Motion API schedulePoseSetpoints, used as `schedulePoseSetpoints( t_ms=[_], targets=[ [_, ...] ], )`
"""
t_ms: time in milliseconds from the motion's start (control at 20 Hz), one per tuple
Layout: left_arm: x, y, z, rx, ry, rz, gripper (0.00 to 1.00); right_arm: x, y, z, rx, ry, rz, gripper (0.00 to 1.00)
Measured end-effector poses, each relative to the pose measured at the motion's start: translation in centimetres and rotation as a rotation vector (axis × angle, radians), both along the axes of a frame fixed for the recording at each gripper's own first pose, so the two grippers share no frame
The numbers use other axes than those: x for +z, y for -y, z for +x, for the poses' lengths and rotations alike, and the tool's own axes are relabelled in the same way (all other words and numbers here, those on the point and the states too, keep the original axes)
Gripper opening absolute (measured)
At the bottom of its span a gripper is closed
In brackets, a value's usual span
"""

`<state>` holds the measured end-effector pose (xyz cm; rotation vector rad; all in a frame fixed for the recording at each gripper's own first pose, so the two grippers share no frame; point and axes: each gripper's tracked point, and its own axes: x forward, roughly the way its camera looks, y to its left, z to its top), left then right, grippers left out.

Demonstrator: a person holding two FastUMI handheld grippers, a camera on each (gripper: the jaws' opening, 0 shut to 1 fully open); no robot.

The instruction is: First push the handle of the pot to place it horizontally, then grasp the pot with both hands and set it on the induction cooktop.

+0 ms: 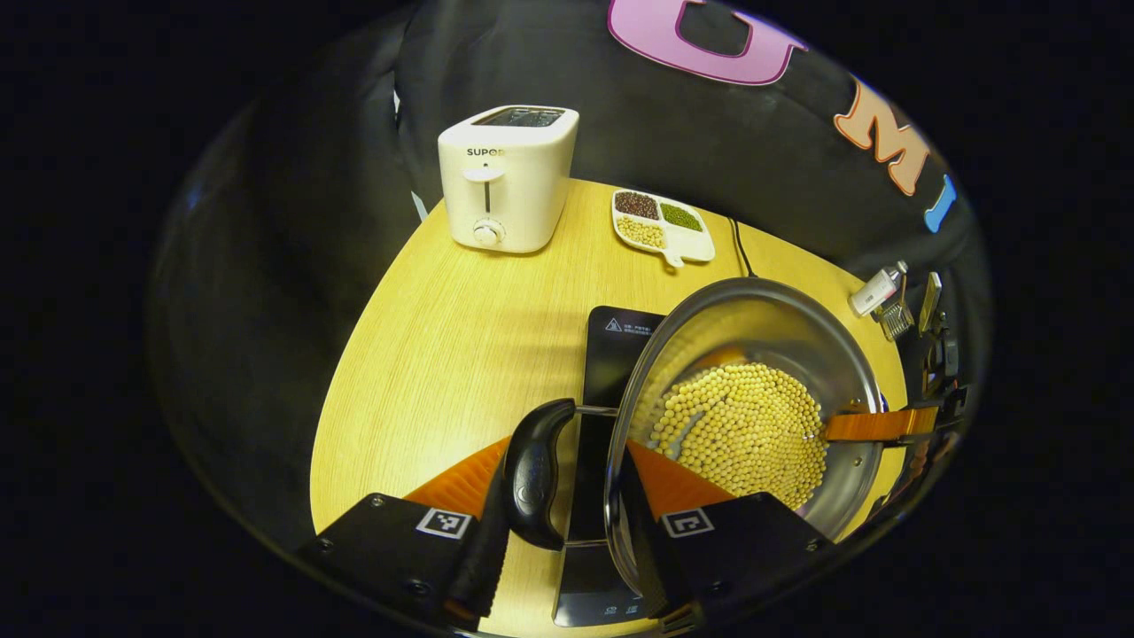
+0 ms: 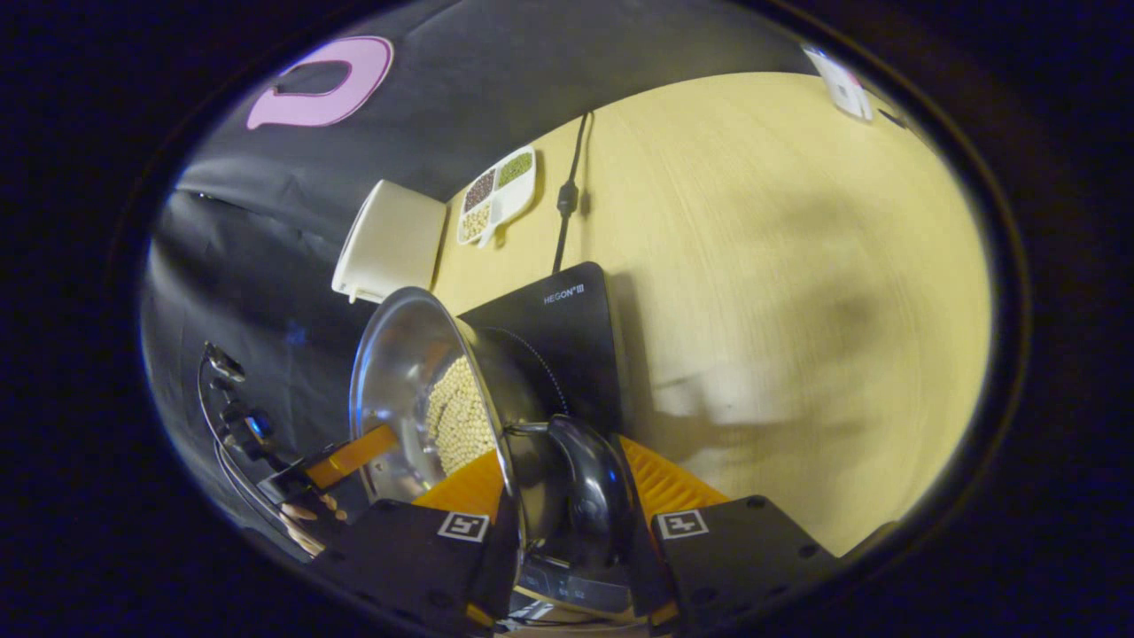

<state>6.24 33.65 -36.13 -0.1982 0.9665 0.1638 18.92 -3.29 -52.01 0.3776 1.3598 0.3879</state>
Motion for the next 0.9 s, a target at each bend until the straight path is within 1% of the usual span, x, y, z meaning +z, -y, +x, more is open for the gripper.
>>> schedulePoseSetpoints(
  t_ms=[150, 200, 350, 400, 450, 500, 550, 600, 650, 700, 750, 800, 850, 900],
  targets=[
    [-0.1, 0.1, 0.0, -0.001, 0.014, -0.012, 0.65, -0.6, 0.3, -0.4, -0.035, -0.018, 0.033, 0.49],
    [-0.1, 0.0, 0.0, 0.001, 0.020, -0.020, 0.64, -0.9, 0.3, -0.7, -0.033, -0.026, 0.035, 0.50],
    [-0.4, 0.2, 0.0, 0.017, 0.035, -0.049, 0.65, -0.8, 0.0, -0.7, -0.033, -0.017, 0.037, 0.50],
    [-0.5, 0.2, 0.0, 0.029, 0.038, -0.058, 0.64, -0.8, 0.1, -0.7, -0.032, -0.018, 0.037, 0.51],
    [-0.5, 0.1, 0.0, 0.047, 0.047, -0.062, 0.64, -0.7, 0.1, -0.7, -0.032, -0.019, 0.037, 0.54],
    [-0.5, 0.1, 0.0, 0.061, 0.051, -0.064, 0.64, -0.7, 0.1, -0.6, -0.034, -0.020, 0.037, 0.50],
    [-0.6, 0.2, -0.1, 0.073, 0.055, -0.067, 0.65, -0.7, 0.1, -0.6, -0.034, -0.022, 0.038, 0.50],
    [-0.5, 0.2, -0.1, 0.085, 0.063, -0.070, 0.65, -0.7, 0.1, -0.6, -0.034, -0.024, 0.038, 0.54],
    [-0.5, 0.3, -0.2, 0.097, 0.068, -0.078, 0.66, -0.8, 0.1, -0.6, -0.034, -0.022, 0.034, 0.54],
    [-0.5, 0.3, -0.2, 0.108, 0.075, -0.083, 0.67, -0.8, 0.3, -0.6, -0.034, -0.017, 0.024, 0.51],
    [-0.2, 0.1, -0.5, 0.119, 0.078, -0.070, 0.68, -0.5, 0.5, -0.9, -0.028, -0.014, 0.020, 0.52],
    [0.4, -0.4, -0.5, 0.129, 0.103, -0.048, 0.82, 0.3, 0.5, -0.9, -0.019, 0.001, 0.038, 0.63],
    [1.3, -0.6, -0.7, 0.147, 0.141, -0.026, 0.90, 1.2, 1.0, -0.7, -0.019, 0.031, 0.032, 0.73],
    [3.3, -1.0, -0.7, 0.160, 0.176, -0.006, 1.00, 2.8, 1.8, -0.5, -0.015, 0.066, 0.032, 0.83]
  ],
)
